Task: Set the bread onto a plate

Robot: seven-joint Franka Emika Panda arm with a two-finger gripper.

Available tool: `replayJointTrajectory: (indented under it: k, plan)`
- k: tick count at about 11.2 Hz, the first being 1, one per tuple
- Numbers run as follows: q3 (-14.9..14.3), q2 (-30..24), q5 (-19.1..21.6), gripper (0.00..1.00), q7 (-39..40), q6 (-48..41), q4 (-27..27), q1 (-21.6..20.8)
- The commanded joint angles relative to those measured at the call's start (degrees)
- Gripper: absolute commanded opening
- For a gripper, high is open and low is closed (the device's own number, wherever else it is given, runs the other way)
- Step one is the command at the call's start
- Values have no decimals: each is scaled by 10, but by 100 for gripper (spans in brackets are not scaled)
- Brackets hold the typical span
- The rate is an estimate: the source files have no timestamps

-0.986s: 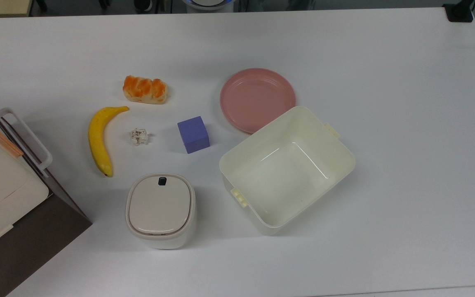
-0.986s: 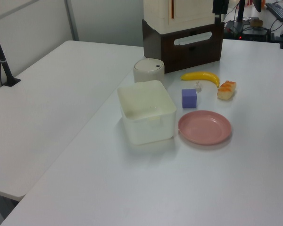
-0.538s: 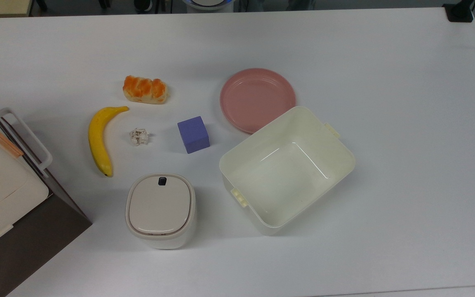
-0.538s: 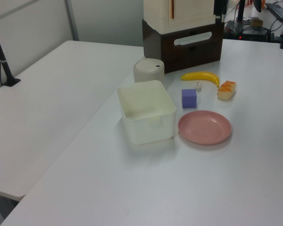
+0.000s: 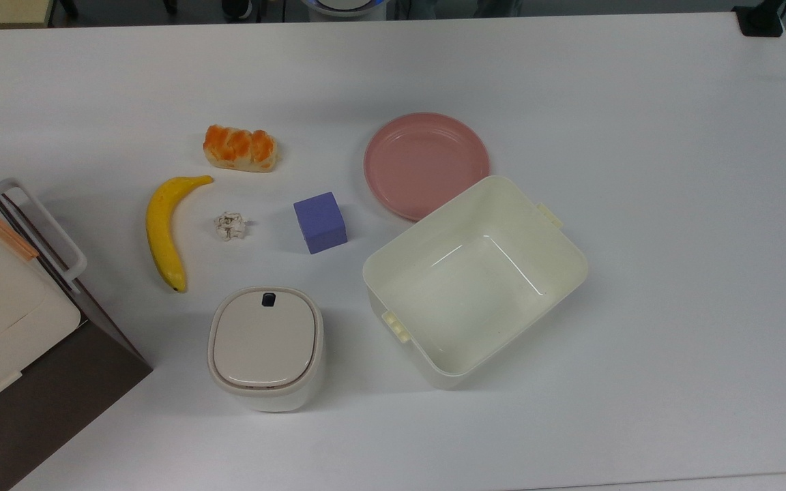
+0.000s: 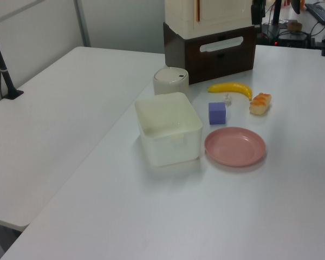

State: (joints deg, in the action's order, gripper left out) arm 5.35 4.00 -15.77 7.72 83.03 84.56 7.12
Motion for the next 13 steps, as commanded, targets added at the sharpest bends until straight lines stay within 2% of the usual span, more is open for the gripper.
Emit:
replayJointTrajectory:
  k: [1,3,5,6,9,11,13]
  plan:
    - [-1,-9,-9,100,19,-9,35,1]
    - [-2,-7,-14,100,94,-1,75,13]
    - [-5,-8,-11,100,159,1,86,40]
    - [-5,-9,-11,100,159,20,100,43]
    - [-7,-31,-14,100,152,139,193,45]
    - [-6,-24,-32,100,161,154,204,41]
    - [-4,-29,-64,100,164,219,264,39]
